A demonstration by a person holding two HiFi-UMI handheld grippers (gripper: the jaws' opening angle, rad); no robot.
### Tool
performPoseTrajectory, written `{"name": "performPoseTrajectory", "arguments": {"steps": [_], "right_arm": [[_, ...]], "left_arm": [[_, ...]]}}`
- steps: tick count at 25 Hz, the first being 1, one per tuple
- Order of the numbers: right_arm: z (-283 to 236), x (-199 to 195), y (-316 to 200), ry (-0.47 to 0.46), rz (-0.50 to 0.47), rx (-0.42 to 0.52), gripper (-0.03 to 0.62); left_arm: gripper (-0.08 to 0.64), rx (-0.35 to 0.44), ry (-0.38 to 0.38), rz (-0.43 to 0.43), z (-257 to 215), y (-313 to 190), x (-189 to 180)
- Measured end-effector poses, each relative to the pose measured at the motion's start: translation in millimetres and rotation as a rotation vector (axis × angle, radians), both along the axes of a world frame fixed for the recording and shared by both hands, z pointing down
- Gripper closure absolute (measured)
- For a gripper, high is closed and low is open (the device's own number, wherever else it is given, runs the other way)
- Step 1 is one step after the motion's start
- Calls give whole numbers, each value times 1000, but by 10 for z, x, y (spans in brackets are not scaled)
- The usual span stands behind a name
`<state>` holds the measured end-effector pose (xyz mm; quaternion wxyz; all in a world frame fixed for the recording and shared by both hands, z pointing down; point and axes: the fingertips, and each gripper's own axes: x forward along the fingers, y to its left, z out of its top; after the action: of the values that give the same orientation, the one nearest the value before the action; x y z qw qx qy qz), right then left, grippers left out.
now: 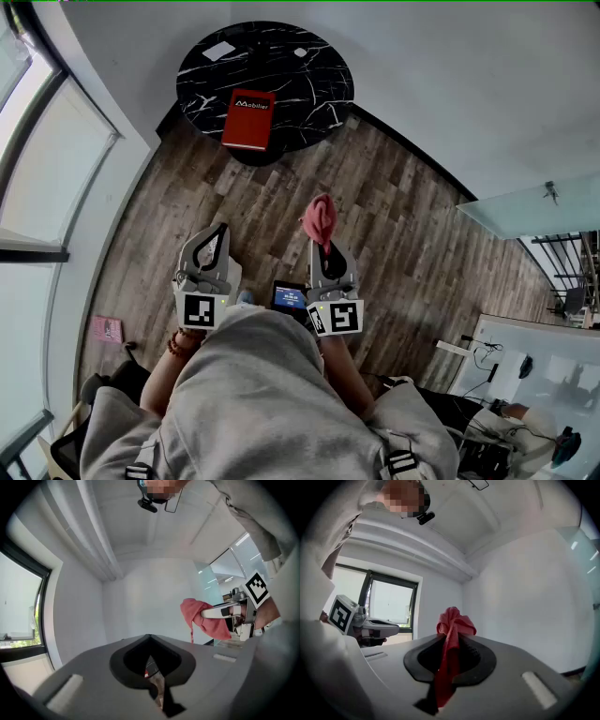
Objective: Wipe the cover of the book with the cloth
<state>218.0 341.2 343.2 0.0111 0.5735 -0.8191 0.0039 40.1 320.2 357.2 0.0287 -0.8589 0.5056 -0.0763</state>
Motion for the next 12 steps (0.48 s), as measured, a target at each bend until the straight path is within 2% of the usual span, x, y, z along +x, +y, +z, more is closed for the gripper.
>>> {"name": "performPoseTrajectory", "arguments": {"steps": [5,12], "right_arm": [[-33,-17,-336,-19,-13,-3,531],[-12,-115,-929,20,-45,-50,528]], "left_arm": [[563,14,-2,-14,-33,-338,-98],[563,11,-2,-38,-36,-887,-329]]}}
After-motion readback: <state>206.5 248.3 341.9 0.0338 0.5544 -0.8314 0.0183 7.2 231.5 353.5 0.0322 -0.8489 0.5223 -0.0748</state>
